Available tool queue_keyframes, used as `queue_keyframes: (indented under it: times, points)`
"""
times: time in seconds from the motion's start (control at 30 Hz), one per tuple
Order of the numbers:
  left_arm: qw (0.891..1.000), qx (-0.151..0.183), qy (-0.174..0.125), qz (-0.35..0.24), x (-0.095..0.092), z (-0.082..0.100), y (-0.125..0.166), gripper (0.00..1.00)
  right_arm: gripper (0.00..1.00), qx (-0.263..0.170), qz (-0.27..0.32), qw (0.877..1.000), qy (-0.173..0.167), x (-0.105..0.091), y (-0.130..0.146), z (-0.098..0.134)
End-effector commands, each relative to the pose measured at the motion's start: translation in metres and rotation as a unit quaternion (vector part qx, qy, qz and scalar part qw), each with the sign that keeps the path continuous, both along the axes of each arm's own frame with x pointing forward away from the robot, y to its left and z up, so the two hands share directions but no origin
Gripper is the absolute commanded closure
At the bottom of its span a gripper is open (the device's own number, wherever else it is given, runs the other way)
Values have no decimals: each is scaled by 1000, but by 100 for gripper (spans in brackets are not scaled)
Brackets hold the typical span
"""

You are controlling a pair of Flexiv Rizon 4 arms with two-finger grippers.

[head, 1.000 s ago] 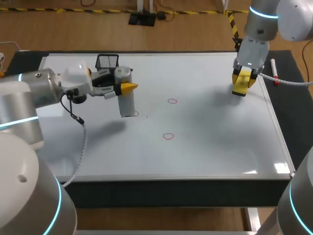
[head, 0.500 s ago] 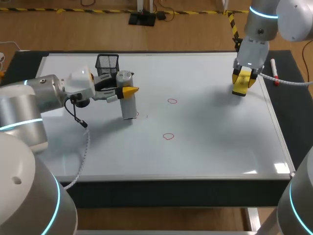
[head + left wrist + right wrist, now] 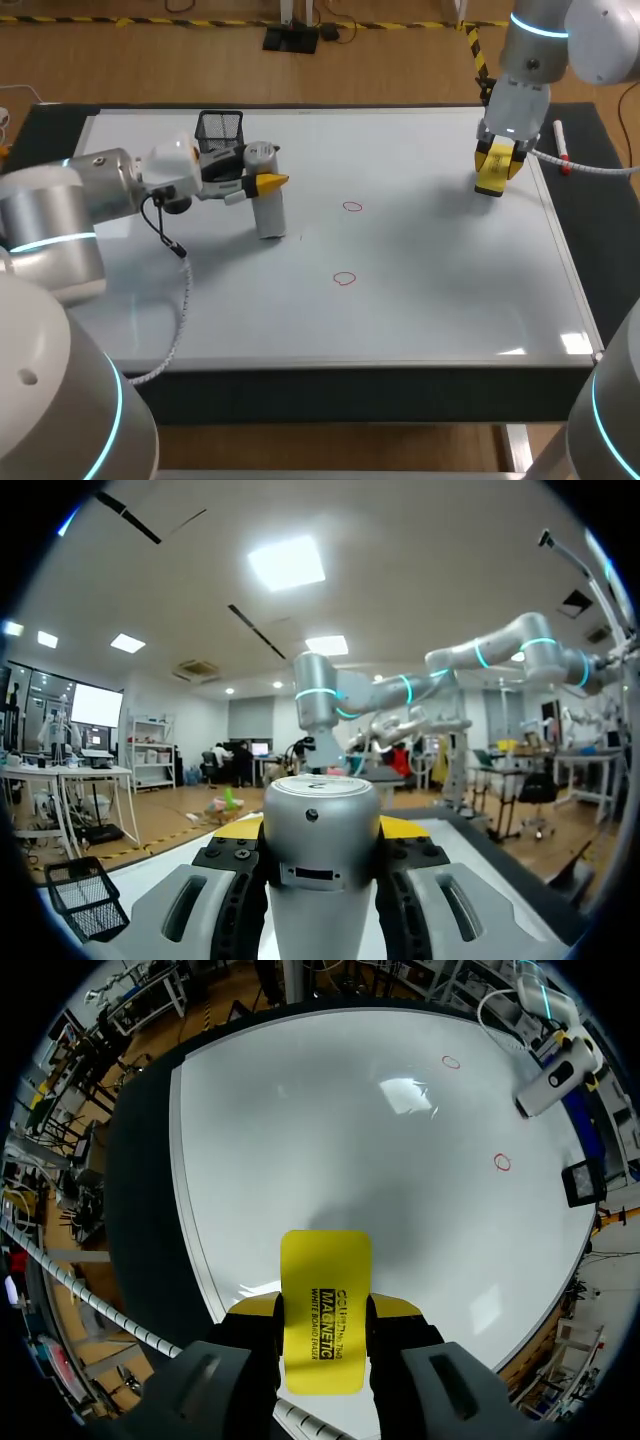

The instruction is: Pick up the inspection probe, press it on each red-marked spot on the whiteboard one by one, put down the probe, pick up the eraser, and wipe off all the red marks.

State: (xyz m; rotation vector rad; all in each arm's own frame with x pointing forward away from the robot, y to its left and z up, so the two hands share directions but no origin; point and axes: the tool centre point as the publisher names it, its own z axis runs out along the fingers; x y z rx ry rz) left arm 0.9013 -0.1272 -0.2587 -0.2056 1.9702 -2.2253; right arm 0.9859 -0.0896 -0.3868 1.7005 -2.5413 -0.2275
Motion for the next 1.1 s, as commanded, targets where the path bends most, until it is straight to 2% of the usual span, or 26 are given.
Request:
queue_keyframes:
  times: [0.03, 1.1]
  points:
    - [1000, -3, -1, -5, 5, -3, -1, 100, 100, -2, 1, 1000, 0, 1, -1, 1]
    - [1000, 4, 1, -20, 7, -10, -7, 100, 100, -2, 1, 1000, 0, 1, -1, 1]
